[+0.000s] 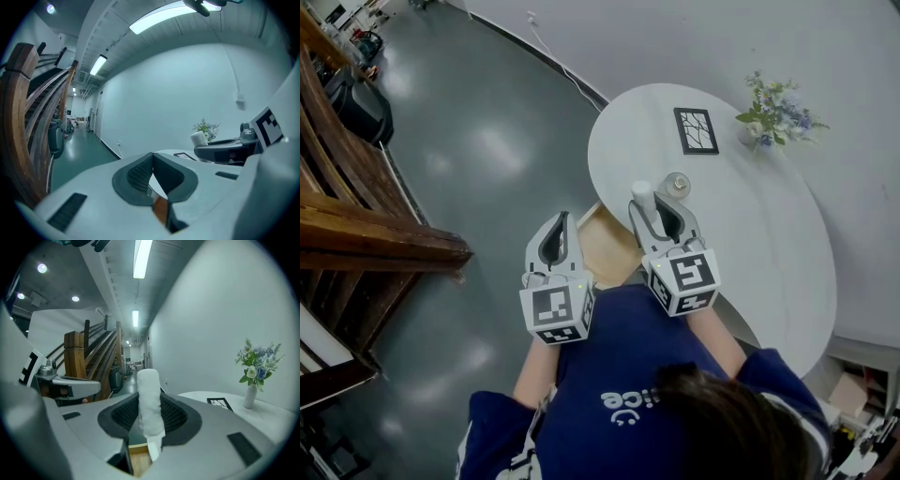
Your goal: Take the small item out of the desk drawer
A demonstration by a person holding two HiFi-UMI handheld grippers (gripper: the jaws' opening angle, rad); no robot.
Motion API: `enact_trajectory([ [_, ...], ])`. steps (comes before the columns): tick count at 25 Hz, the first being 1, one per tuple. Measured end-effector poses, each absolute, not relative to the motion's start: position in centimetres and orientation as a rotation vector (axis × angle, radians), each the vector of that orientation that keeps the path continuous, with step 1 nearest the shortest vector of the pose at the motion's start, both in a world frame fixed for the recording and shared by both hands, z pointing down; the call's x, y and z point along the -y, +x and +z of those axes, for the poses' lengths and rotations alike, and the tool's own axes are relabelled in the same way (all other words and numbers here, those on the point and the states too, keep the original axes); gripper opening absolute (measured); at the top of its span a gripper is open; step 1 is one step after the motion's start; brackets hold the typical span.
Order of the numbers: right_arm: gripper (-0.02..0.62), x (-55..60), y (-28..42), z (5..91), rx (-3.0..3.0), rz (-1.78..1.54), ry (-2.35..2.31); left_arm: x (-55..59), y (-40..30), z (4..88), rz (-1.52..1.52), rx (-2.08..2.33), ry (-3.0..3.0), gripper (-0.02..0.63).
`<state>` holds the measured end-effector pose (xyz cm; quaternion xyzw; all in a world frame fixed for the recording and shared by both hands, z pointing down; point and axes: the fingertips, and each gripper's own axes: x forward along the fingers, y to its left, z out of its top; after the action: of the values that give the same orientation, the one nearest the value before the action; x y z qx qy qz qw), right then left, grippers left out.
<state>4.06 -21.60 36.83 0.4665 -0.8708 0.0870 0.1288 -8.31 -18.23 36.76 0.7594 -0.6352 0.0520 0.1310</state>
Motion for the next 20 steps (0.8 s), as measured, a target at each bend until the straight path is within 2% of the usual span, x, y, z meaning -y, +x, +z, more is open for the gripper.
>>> enact_trajectory([
  [20, 0.144, 21.8, 5.1, 34.8, 2.568, 0.132, 1.435, 18.4, -8.5, 35.3, 0.148, 1.912, 2.215, 0.003],
])
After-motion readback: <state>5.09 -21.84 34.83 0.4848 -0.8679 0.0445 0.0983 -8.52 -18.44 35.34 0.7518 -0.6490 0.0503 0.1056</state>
